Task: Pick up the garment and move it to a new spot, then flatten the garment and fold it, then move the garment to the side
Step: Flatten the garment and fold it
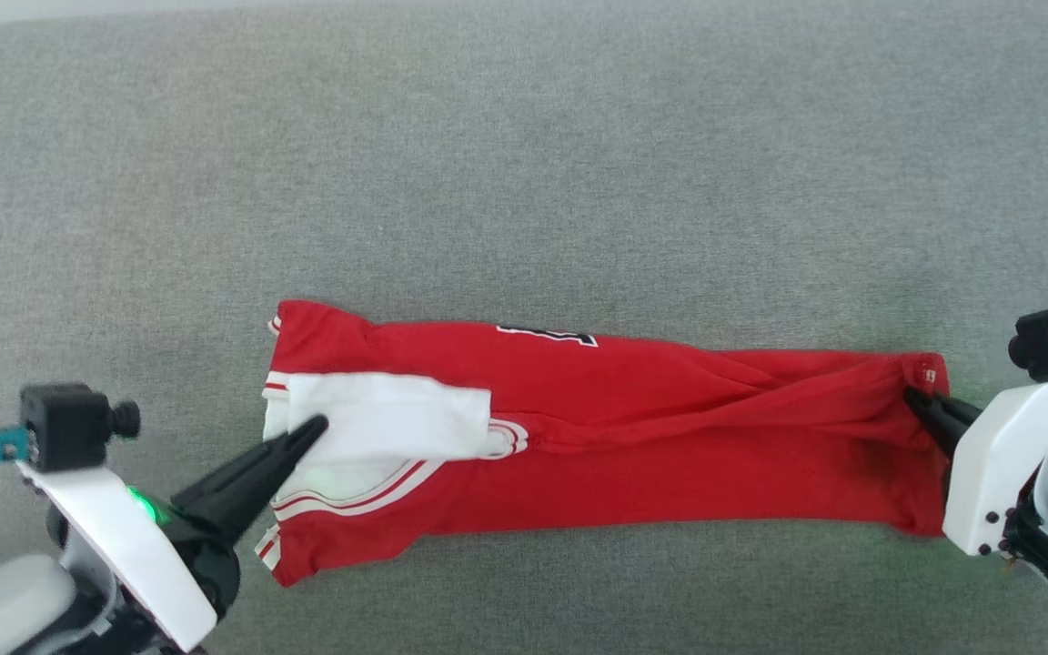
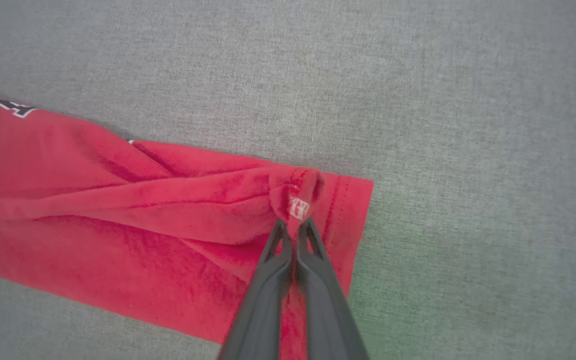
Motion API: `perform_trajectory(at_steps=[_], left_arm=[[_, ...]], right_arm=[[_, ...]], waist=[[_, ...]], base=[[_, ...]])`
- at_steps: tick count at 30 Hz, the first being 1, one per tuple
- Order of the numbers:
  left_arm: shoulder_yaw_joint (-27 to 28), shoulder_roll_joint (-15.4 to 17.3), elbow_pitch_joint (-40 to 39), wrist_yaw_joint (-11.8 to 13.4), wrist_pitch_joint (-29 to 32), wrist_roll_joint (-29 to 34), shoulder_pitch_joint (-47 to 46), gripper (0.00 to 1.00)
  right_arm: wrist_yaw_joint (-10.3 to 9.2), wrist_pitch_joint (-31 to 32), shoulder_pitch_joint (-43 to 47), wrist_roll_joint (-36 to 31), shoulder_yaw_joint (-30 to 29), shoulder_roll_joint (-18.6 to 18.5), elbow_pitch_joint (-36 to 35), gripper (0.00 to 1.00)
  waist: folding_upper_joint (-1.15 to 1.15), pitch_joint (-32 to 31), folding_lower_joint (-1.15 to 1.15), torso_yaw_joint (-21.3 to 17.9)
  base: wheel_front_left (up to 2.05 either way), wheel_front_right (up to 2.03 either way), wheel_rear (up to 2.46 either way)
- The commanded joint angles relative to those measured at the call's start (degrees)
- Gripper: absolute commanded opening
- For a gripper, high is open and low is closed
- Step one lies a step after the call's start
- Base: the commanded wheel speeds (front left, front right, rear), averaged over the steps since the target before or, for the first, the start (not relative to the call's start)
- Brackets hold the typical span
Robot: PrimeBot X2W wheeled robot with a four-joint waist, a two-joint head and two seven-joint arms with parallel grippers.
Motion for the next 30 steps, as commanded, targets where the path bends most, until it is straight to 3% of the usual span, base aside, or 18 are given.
perform_trajectory(at_steps=[1,5,14,16,17,18,20,21,22,26,30], left_arm=[[1.0,-1.0,1.0,0.1,-0.3,0.4,2.1,0.0],[3.7,-5.0,5.9,0.1,-0.4,2.2,6.5,0.0],[6.3,-10.7,14.3,0.1,-0.3,7.2,8.7,0.0],[7.9,-11.6,15.3,0.1,-0.3,8.3,9.3,0.0],[8.5,-12.0,15.7,0.1,-0.3,9.0,9.7,0.0],[9.4,-12.4,16.0,0.1,-0.4,9.5,10.1,0.04],[11.4,-13.1,16.6,0.1,-0.4,11.2,11.2,0.44],[12.3,-13.6,16.6,0.1,-0.4,12.3,12.0,0.75],[13.5,-14.0,16.7,0.1,-0.4,12.9,12.6,1.0],[20.1,-16.2,18.0,0.1,-0.4,16.4,16.1,1.0],[27.2,-20.7,19.5,0.1,-0.4,20.2,20.0,1.0]], right_arm=[[-0.04,-1.0,0.6,0.2,-0.4,0.7,0.3,0.0],[-0.05,-4.7,0.2,-0.4,0.9,0.9,4.2,0.0],[-0.05,-9.3,-2.7,-1.5,3.8,0.6,11.1,0.03],[-0.05,-9.8,-3.3,-1.5,3.6,0.6,11.2,0.45],[-0.05,-9.9,-3.4,-1.4,3.4,0.5,11.1,0.98],[-0.05,-9.8,-3.4,-1.2,3.1,0.4,10.9,1.0],[-0.05,-9.1,-3.0,-0.7,2.5,0.0,10.2,1.0],[-0.05,-8.6,-2.7,-0.4,2.0,-0.1,9.8,1.0],[-0.05,-8.0,-2.2,-0.3,1.4,-0.4,9.4,1.0],[-0.04,-4.5,-0.3,-0.2,-1.5,-0.8,7.8,1.0],[-0.05,-1.7,0.8,0.5,-4.2,-0.1,8.2,1.0]], waist=[[0.0,0.4,0.0,0.2],[0.0,1.5,0.0,0.4],[0.0,2.5,0.0,0.7],[0.0,2.3,0.0,0.8],[0.0,2.2,0.0,0.8],[0.0,2.0,0.0,0.9],[0.0,1.6,0.0,1.1],[0.0,1.4,0.0,1.2],[0.0,1.1,0.0,1.4],[0.0,0.4,0.0,2.6],[0.0,-0.4,0.0,4.1]], base=[[0.0,0.0,0.0],[0.0,0.0,0.0],[0.0,0.0,0.0],[0.0,0.0,0.0],[0.0,0.0,0.0],[0.0,0.0,0.0],[0.0,0.0,0.0],[0.0,0.0,0.0],[0.0,0.0,0.0],[0.0,0.0,0.0],[0.0,0.0,0.0]])
